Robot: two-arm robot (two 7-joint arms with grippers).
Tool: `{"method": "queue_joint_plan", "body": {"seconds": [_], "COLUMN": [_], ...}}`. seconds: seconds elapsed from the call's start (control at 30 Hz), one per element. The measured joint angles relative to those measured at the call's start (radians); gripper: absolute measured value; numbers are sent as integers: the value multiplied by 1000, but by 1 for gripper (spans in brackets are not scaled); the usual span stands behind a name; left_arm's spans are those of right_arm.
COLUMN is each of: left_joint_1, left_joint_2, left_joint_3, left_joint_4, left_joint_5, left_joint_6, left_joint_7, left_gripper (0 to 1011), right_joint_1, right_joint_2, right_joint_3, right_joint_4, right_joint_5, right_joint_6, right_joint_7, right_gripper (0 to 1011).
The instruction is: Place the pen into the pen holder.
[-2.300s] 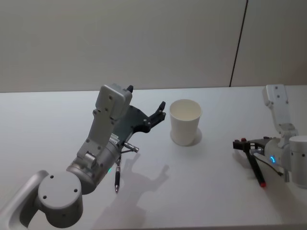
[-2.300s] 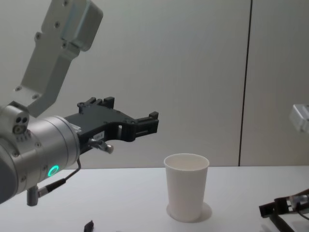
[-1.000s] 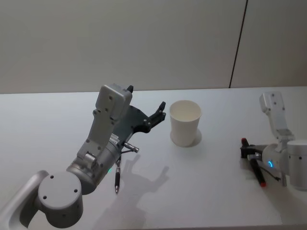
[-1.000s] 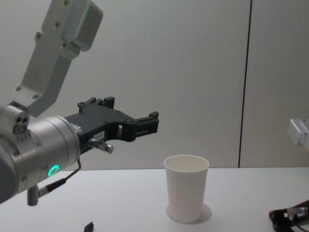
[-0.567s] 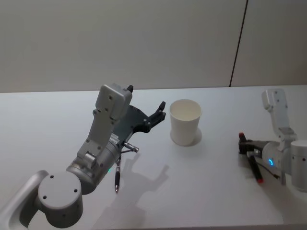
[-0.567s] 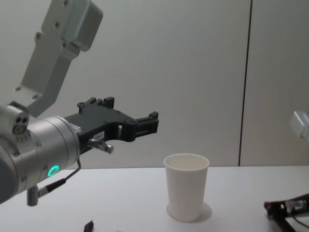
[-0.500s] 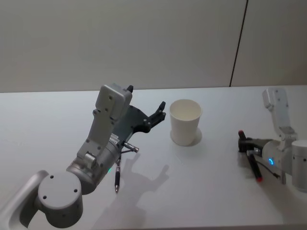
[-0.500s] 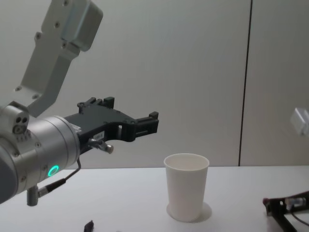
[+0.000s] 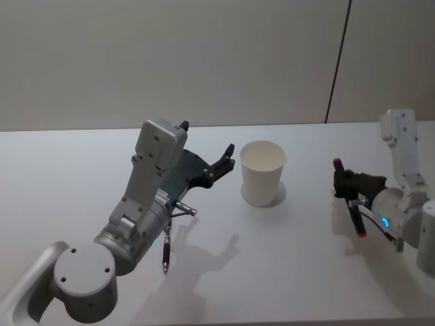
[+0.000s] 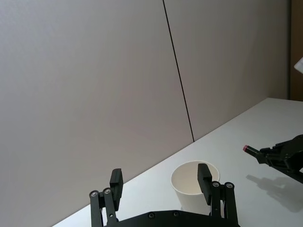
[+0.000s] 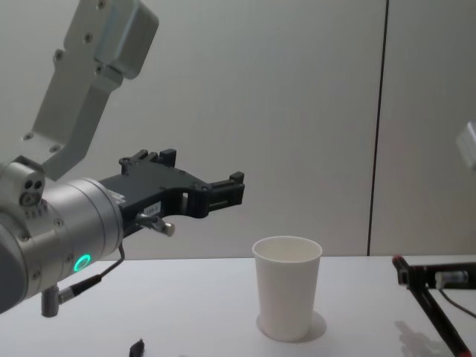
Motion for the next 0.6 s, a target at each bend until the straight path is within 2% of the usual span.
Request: {"method": "queue_joint_plan", "body": {"seconds": [0.03,0.23,0.27,0.6], "left_joint_1": [0,0,0,0], "left_joint_2": [0,0,0,0], "left_joint_3": [0,0,0,0], "left_joint_4": [0,0,0,0], "left_joint_5": [0,0,0,0], "left_joint_6": [0,0,0,0], "left_joint_7": [0,0,0,0], "left_gripper": [1004,1004,1004,1004], "right_joint_1": [0,-33,-33,-64], "right_joint_2": [0,1,1,-10], "right_joint_3": [0,-8,-8,-26], "right_joint_4": [0,-55,-55,-100], "right_joint_5": [0,-4,-4,-15], "right_joint_6": [0,-91,-91,-256], "right_joint_7": [0,1,1,0], "right_gripper": [185,185,185,185]}}
